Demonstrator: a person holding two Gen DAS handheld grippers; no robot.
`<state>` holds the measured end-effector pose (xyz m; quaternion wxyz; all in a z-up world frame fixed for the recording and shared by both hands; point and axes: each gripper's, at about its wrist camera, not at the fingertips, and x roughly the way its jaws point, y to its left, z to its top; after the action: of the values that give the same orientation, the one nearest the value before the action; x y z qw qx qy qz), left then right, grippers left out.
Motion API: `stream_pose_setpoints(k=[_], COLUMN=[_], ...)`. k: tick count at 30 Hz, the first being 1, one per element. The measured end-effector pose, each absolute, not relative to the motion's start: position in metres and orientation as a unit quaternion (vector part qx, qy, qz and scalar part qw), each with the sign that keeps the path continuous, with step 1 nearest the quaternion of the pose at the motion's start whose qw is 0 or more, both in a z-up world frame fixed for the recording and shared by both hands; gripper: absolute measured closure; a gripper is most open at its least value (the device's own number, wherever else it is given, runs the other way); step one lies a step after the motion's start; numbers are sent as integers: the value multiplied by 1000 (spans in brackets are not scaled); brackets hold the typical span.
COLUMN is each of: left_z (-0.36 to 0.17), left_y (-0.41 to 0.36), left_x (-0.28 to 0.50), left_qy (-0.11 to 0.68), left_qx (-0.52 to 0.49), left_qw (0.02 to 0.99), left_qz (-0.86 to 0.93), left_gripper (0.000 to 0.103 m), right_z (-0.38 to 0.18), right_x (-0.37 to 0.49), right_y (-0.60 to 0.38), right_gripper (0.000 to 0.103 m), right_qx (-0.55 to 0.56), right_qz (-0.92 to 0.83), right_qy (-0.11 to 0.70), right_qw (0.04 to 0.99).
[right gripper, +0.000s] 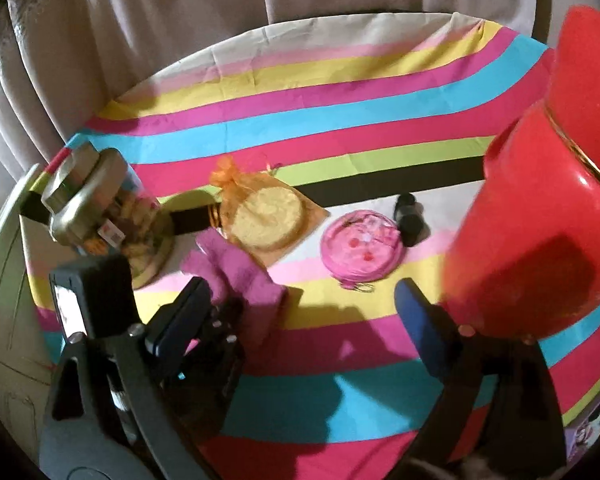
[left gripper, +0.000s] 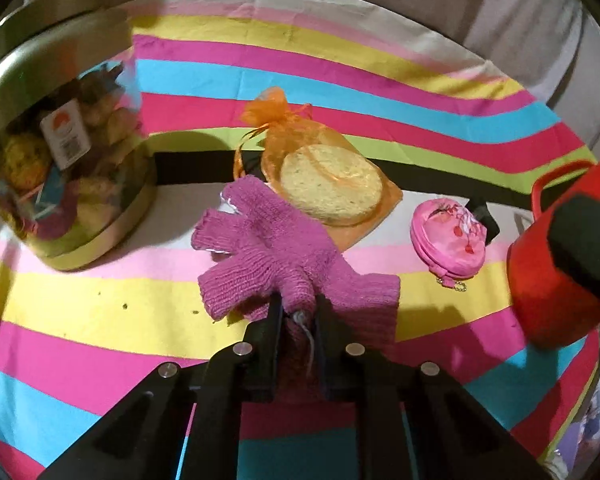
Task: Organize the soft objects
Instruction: 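Grasp the magenta knit glove with the left tool while the right tool grasps the pink round pouch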
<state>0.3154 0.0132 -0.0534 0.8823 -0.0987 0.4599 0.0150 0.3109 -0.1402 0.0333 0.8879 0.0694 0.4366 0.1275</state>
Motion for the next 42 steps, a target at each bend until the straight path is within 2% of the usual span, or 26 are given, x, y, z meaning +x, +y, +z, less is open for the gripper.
stream_pose_setpoints(k=[7, 15, 30, 34, 37, 42], left_z=[-47, -41, -39, -39, -38, -33], left_y=[45, 64, 64, 64, 64, 64], left_x=[298, 279, 280, 280, 280, 278], left_qy=[440, 417, 404, 403, 401, 395], left_qx=[-157, -188, -190, -192, -192, -193], left_qw=[883, 886, 891, 891, 892, 895], left_qz=[39, 78, 84, 81, 80, 79], left_gripper=[90, 90, 89, 89, 89, 89], right_z=[30, -15, -60, -63, -61, -58], right_x=[321, 349, 392, 396, 398, 392], right_y=[-135, -114, -128, -129, -130, -128], right_gripper=[8, 8, 8, 14, 25, 26], right_qx=[71, 39, 29, 24, 22, 20], right_qz=[96, 3, -57, -48, -37, -15], right_qy=[440, 460, 485, 479, 476, 475], right_qw=[890, 887, 872, 876, 878, 880])
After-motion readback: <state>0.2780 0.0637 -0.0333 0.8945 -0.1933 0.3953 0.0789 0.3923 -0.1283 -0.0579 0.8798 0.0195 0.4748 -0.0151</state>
